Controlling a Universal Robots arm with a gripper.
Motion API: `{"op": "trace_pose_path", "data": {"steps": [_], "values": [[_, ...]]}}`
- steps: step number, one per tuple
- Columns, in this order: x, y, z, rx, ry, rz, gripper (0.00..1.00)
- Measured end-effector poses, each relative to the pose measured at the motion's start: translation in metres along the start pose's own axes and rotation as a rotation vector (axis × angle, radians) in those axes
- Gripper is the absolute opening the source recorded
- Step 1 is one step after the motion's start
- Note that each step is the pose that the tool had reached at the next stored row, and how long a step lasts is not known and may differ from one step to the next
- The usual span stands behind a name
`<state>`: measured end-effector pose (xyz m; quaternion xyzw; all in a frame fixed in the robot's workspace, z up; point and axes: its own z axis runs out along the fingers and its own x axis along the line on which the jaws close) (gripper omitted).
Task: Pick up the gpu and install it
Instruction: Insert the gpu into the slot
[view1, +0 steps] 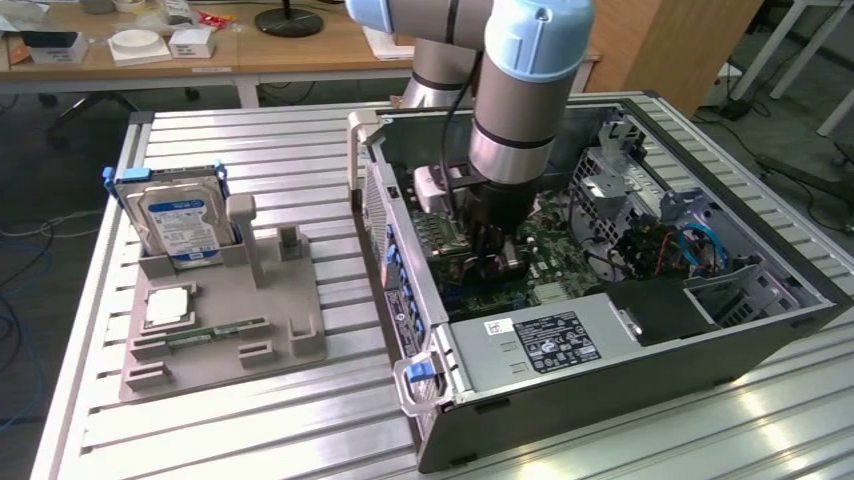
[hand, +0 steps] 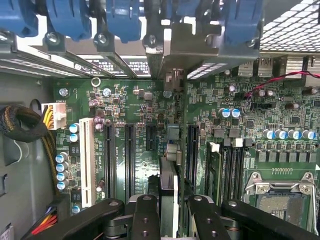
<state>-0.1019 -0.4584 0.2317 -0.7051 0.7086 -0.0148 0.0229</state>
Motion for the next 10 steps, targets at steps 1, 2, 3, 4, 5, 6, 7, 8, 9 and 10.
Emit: {"op": "trace_pose_path", "data": {"steps": [1, 2, 3, 4, 5, 6, 7, 8, 9, 10], "values": [[0.0000, -0.0005, 0.0000, 0.0002, 0.0000, 0.000, 0.27], [0.0000, -0.0008, 0.0000, 0.0001, 0.0000, 0.000, 0.27], [0.0000, -0.0009, 0.0001, 0.0002, -0.0001, 0.000, 0.27], [0.0000, -0.0009, 0.0001, 0.0002, -0.0001, 0.000, 0.27], [0.0000, -0.0010, 0.0001, 0.0003, -0.0001, 0.000, 0.27], [0.0000, -0.0010, 0.0001, 0.0003, -0.0002, 0.000, 0.27], [0.0000, -0.0010, 0.0001, 0.0003, -0.0002, 0.000, 0.27], [0.0000, -0.0010, 0.0001, 0.0003, -0.0002, 0.000, 0.27], [0.0000, -0.0010, 0.0002, 0.0003, -0.0001, 0.000, 0.27], [0.0000, -0.0010, 0.0002, 0.0003, -0.0001, 0.000, 0.27]]}}
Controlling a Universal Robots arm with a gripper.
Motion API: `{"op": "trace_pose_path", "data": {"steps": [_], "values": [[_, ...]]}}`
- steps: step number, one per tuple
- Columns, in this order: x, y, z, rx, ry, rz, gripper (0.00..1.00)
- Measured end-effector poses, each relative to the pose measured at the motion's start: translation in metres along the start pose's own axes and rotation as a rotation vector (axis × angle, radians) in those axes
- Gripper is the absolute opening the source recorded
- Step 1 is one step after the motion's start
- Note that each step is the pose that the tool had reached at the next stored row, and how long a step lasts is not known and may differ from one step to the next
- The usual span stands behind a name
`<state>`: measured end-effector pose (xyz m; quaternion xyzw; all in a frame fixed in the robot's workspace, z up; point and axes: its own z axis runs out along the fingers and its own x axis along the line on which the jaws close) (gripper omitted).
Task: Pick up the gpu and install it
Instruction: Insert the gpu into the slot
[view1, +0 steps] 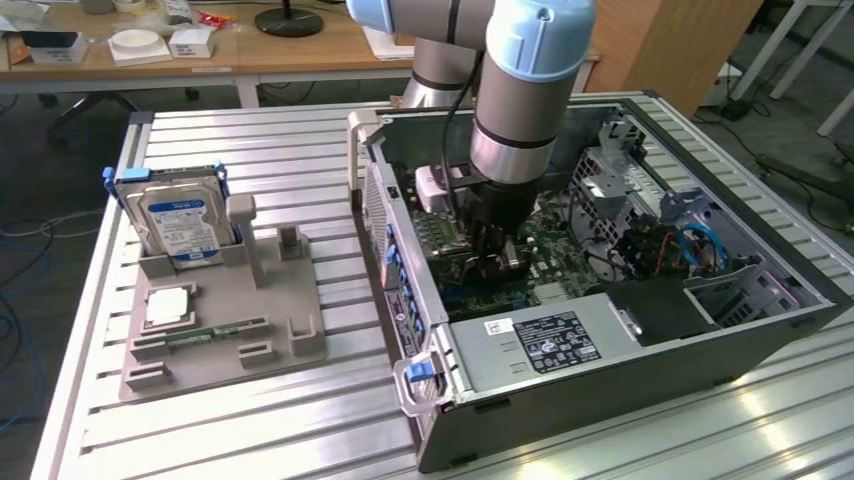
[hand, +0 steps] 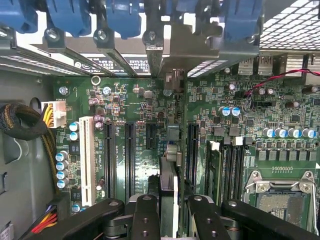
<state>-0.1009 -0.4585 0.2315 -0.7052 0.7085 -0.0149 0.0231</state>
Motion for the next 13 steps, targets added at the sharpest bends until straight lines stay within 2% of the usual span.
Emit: {"op": "trace_pose_path", "data": {"steps": [13], "values": [[0.0000, 0.0011, 0.0004, 0.0067, -0.0001, 0.000, 0.27]]}}
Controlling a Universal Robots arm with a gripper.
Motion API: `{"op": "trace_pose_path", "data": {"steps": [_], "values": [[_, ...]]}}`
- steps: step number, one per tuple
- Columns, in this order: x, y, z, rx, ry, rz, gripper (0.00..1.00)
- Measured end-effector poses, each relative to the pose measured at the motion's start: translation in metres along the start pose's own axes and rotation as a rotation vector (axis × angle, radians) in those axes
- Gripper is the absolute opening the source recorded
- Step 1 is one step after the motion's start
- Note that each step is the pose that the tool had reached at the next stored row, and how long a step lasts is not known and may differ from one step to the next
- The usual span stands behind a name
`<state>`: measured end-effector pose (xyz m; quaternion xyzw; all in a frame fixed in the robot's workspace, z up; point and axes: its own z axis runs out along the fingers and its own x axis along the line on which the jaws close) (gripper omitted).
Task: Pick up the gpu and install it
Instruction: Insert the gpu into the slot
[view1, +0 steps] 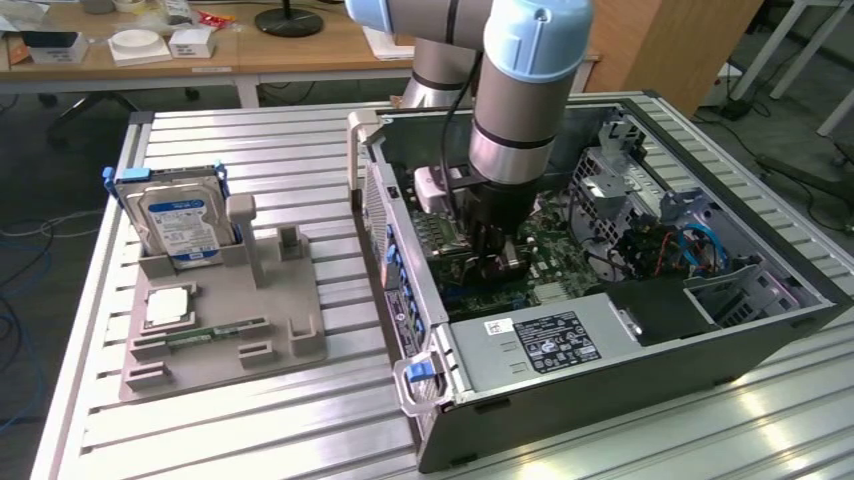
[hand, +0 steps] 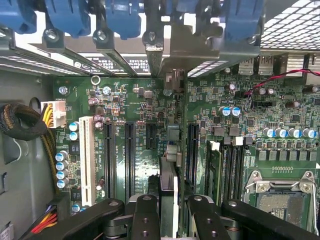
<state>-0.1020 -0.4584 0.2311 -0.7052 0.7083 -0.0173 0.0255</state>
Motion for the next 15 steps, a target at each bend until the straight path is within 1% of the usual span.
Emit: {"op": "trace_pose_path", "data": {"steps": [5, 10, 15], "values": [[0.0001, 0.0005, 0.0036, 0.0000, 0.0001, 0.000, 0.27], [0.0000, 0.0008, 0.0038, 0.0002, 0.0000, 0.000, 0.27], [0.0000, 0.0030, 0.0037, 0.0013, -0.0002, -0.001, 0.27]]}}
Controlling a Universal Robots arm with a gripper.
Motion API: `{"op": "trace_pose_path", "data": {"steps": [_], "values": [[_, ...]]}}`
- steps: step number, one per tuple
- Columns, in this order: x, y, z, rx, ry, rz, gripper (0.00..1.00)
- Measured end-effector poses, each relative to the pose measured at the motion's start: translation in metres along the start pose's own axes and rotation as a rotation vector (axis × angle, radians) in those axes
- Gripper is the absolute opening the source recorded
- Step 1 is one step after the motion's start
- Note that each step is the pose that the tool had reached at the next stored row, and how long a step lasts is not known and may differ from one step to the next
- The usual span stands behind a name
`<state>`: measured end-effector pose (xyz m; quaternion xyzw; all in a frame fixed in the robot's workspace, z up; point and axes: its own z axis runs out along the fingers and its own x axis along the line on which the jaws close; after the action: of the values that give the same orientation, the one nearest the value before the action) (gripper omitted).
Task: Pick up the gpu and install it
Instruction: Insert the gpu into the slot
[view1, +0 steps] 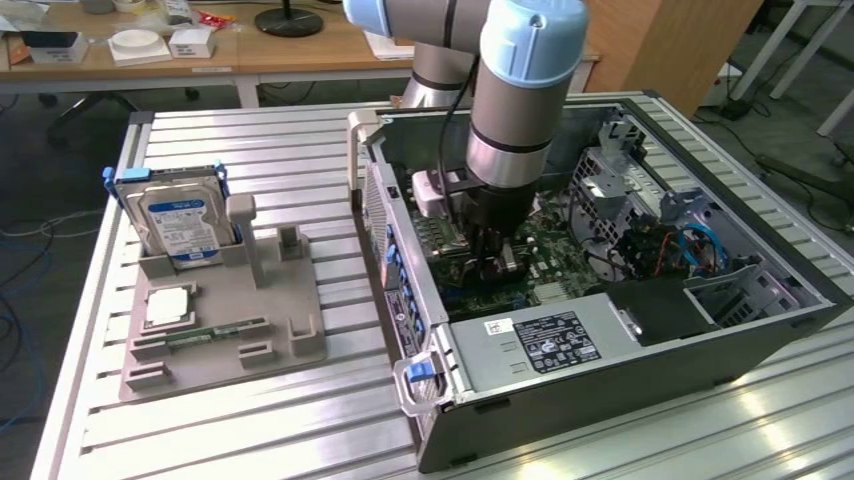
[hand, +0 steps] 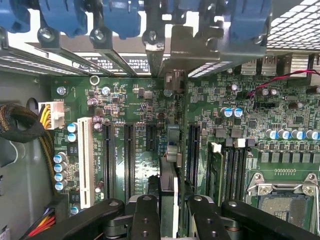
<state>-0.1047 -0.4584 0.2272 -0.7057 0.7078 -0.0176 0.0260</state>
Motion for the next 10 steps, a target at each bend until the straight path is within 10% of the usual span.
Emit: {"op": "trace_pose_path", "data": {"steps": [10], "values": [[0.0001, 0.0025, 0.0009, 0.0002, 0.0005, 0.000, 0.27]]}}
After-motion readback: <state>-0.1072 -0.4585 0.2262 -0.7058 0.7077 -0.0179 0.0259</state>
